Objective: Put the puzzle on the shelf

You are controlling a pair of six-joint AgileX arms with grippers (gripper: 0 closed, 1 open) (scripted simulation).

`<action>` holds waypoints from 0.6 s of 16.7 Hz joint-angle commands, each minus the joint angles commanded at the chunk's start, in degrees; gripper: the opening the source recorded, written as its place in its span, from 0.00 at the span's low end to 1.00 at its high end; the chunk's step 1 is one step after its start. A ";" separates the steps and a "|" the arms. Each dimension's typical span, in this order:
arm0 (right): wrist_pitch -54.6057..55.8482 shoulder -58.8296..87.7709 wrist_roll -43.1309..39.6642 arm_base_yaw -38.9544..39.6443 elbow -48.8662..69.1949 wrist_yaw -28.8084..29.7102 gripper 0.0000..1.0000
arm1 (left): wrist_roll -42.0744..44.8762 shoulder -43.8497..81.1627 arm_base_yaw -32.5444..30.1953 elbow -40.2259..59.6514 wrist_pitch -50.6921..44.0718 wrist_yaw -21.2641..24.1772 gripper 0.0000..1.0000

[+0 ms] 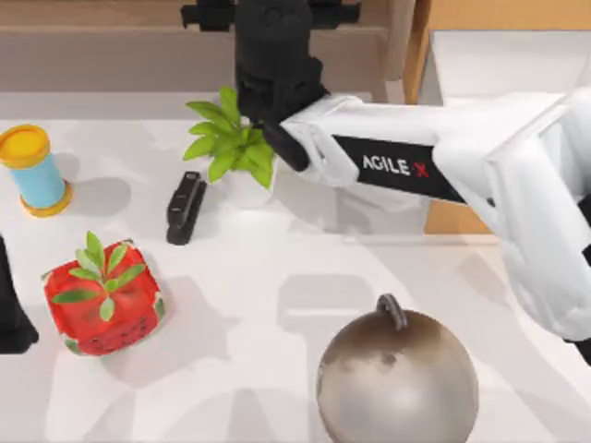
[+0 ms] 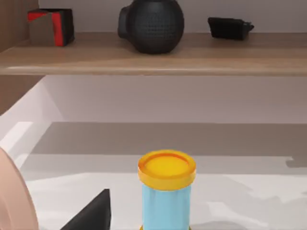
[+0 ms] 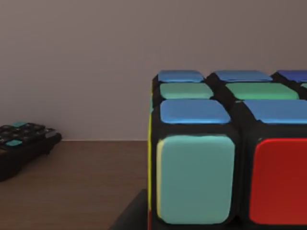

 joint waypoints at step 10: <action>-0.05 0.03 0.01 -0.01 0.05 0.00 0.45 | 0.00 0.00 0.00 0.00 0.00 0.00 1.00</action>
